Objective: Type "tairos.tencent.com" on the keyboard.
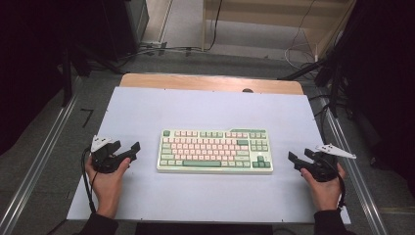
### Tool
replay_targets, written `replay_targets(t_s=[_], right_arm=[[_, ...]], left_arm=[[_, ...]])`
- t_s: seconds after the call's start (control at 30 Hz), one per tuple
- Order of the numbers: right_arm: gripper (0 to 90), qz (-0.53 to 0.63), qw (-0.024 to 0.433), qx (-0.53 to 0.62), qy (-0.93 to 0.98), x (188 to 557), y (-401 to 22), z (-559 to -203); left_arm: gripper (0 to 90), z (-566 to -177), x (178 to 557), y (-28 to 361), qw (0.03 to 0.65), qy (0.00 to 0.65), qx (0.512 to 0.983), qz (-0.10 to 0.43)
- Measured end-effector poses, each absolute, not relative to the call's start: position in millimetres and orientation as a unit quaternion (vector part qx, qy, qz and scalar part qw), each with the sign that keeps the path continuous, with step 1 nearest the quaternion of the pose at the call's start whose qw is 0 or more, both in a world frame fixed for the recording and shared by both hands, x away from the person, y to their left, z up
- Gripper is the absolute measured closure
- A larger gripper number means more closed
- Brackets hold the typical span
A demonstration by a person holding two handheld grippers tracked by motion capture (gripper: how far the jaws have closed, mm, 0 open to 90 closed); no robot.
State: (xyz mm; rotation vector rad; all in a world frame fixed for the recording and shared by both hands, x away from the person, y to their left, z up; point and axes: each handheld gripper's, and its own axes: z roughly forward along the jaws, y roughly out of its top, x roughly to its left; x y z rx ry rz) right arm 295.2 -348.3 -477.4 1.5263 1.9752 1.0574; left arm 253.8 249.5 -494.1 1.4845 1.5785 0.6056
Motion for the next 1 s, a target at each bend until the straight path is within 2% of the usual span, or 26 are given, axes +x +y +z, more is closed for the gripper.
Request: replay_targets(t_s=[0.63,0.8,0.87,0.9,0.93,1.0], right_arm=[[28.6,0.405,0.185,0.486,0.752,302,-288,-468],[32.1,0.412,0.187,0.478,0.752,303,-281,-465],[40.9,0.419,0.176,0.465,0.760,304,-275,-464],[40.9,0.419,0.176,0.465,0.760,304,-275,-464],[45.7,0.422,0.170,0.457,0.765,304,-270,-463],[48.5,0.425,0.164,0.448,0.769,305,-265,-462]], left_arm=[[24.3,-485,260,209,0.457,0.583,0.633,0.226],[30.1,-484,264,198,0.462,0.570,0.645,0.213],[33.3,-483,266,193,0.467,0.563,0.650,0.206],[34.0,-483,266,193,0.467,0.563,0.650,0.206],[35.1,-483,266,192,0.468,0.562,0.651,0.206],[38.2,-482,267,190,0.470,0.558,0.653,0.205]])
